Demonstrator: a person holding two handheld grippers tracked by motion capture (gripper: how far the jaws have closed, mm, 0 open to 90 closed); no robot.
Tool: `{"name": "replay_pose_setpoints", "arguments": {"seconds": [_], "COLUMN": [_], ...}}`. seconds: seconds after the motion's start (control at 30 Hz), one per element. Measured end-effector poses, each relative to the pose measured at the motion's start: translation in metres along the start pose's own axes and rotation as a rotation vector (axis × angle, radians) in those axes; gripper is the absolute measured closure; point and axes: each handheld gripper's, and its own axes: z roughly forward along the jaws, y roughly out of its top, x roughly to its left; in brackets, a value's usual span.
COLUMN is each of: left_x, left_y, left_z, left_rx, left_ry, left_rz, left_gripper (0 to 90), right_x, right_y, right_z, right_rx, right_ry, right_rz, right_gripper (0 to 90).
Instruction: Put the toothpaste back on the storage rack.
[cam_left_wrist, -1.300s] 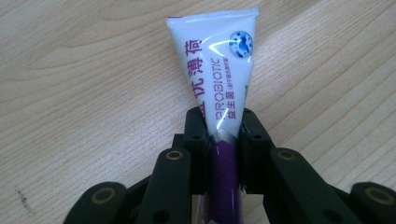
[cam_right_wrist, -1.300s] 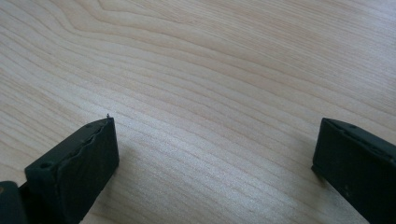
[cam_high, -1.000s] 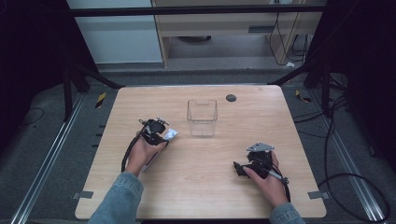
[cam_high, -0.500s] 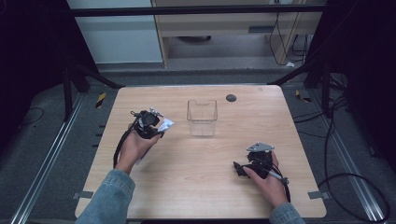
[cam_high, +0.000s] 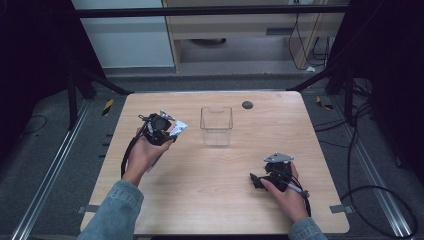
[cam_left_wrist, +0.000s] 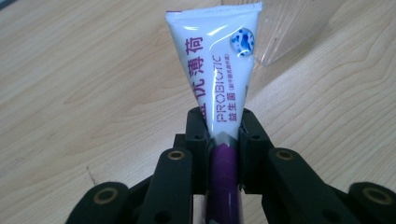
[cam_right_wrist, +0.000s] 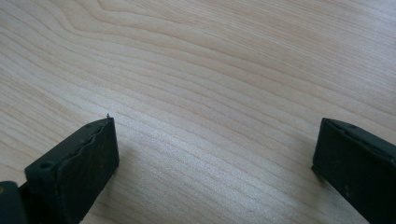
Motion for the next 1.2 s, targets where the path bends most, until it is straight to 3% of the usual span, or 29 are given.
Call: {"name": "replay_pose_setpoints", "arguments": {"seconds": [0.5, 0.9, 1.2], "left_x": [-0.013, -0.029, -0.034], "left_y": [0.031, 0.074, 0.099], "left_z": [-0.007, -0.027, -0.037], "left_rx": [-0.047, -0.108, -0.161], "left_ry": [-0.021, -0.021, -0.035], "left_rz": [0.042, 0.091, 0.089], "left_gripper": [77.4, 77.3, 77.3], "right_x": [0.000, 0.000, 0.000], "right_y": [0.000, 0.000, 0.000], "right_z": [0.000, 0.000, 0.000], "right_rx": [0.000, 0.002, 0.001], "right_ry": [0.002, 0.004, 0.005], "right_rz": [0.001, 0.007, 0.004], "right_gripper": [0.5, 0.5, 0.4]}}
